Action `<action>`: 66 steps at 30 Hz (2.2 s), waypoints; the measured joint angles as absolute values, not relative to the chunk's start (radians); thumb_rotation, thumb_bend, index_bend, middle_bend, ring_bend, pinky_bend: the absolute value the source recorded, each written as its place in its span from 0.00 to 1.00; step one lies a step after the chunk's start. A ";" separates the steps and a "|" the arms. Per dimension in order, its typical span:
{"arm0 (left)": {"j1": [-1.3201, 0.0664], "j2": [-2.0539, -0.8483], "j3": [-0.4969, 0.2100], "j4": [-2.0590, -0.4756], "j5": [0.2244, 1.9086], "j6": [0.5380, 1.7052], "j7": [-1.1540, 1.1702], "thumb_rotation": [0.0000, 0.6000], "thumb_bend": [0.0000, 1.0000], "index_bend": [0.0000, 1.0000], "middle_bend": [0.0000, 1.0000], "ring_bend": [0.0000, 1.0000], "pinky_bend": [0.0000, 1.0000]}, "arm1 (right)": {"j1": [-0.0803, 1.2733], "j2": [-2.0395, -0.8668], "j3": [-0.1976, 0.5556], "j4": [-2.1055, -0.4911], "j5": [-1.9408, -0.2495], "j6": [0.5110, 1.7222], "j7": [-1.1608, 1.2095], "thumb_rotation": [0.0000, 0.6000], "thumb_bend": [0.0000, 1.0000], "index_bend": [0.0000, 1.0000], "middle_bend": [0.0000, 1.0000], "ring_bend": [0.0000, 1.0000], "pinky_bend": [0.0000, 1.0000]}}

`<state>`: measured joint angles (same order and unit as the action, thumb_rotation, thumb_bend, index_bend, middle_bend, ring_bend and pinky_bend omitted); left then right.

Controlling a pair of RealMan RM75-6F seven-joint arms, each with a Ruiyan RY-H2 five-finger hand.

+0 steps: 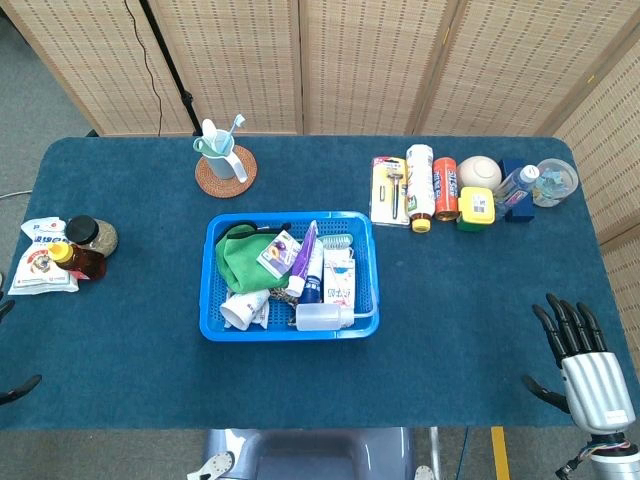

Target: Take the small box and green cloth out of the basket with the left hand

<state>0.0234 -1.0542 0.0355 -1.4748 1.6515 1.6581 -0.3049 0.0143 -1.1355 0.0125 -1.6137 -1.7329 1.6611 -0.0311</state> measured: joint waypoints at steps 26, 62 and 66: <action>-0.168 -0.982 -0.037 -1.620 1.705 1.500 -0.236 1.00 0.00 0.00 0.00 0.00 0.00 | 0.022 -1.123 0.021 -1.611 -1.703 1.644 0.013 1.00 0.00 0.00 0.00 0.00 0.00; -0.781 -1.393 -0.316 -1.663 1.192 0.979 0.388 1.00 0.00 0.00 0.00 0.00 0.00 | 0.053 -1.117 0.048 -1.591 -1.618 1.574 0.064 1.00 0.00 0.00 0.00 0.00 0.00; -0.810 -1.419 -0.309 -1.644 1.157 0.957 0.429 1.00 0.00 0.00 0.00 0.00 0.00 | 0.054 -1.116 0.052 -1.590 -1.608 1.571 0.068 1.00 0.00 0.00 0.00 0.00 0.00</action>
